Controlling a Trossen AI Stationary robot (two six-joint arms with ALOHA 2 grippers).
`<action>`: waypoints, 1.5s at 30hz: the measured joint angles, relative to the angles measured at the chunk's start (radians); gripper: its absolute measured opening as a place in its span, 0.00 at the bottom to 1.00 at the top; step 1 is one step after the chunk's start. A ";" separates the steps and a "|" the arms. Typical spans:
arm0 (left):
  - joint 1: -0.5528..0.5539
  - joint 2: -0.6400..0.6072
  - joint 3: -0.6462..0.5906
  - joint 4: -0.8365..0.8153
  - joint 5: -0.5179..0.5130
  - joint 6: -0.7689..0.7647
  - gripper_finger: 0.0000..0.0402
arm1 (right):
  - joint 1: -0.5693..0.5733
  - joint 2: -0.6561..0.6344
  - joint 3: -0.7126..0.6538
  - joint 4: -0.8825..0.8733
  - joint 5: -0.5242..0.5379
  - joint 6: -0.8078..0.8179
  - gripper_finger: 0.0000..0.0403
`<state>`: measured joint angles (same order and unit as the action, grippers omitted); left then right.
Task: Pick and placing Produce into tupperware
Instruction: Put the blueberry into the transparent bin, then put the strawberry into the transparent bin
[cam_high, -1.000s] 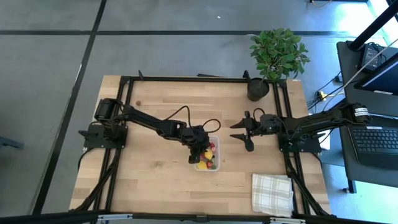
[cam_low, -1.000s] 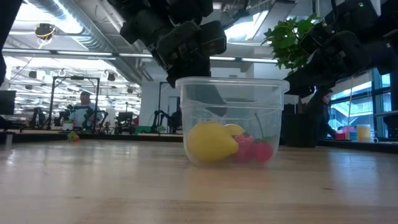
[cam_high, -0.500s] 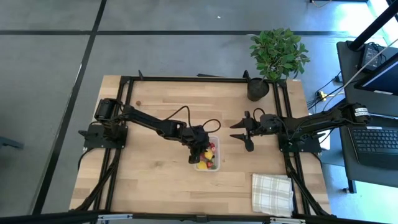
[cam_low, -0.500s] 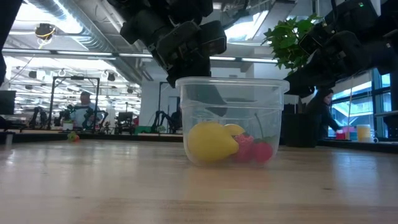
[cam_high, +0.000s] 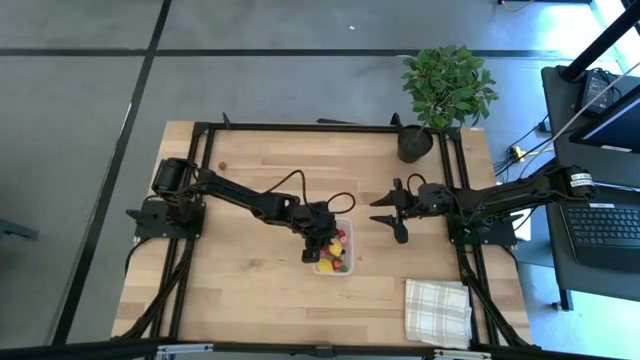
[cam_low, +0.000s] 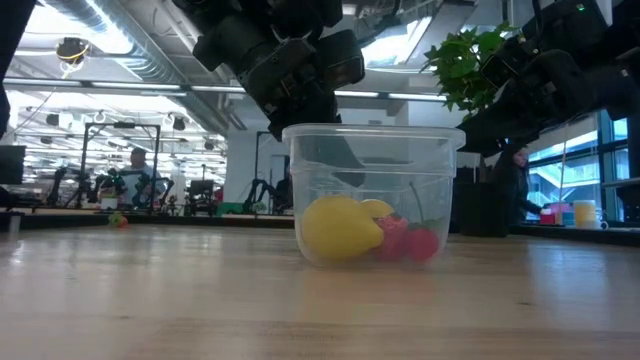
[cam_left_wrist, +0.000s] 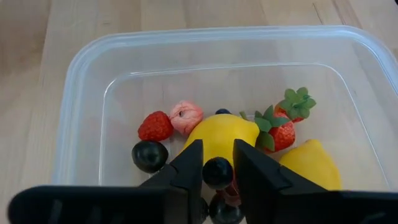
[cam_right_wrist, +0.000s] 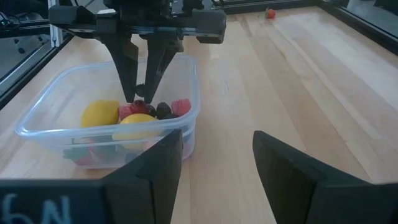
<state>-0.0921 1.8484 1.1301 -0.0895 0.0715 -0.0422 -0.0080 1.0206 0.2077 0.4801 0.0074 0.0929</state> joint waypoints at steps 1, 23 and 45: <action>0.000 0.000 0.000 0.000 0.000 0.000 0.21 | 0.000 0.000 0.000 0.000 0.000 0.000 0.49; 0.002 -0.128 -0.002 -0.078 -0.003 0.005 0.33 | 0.000 0.000 -0.001 -0.005 0.000 0.000 0.49; 0.194 -0.575 0.000 -0.928 -0.542 -0.409 0.52 | 0.000 0.000 -0.001 -0.025 0.000 -0.025 0.49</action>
<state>0.1015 1.2732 1.1297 -1.0174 -0.4702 -0.4511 -0.0082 1.0210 0.2066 0.4550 0.0073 0.0674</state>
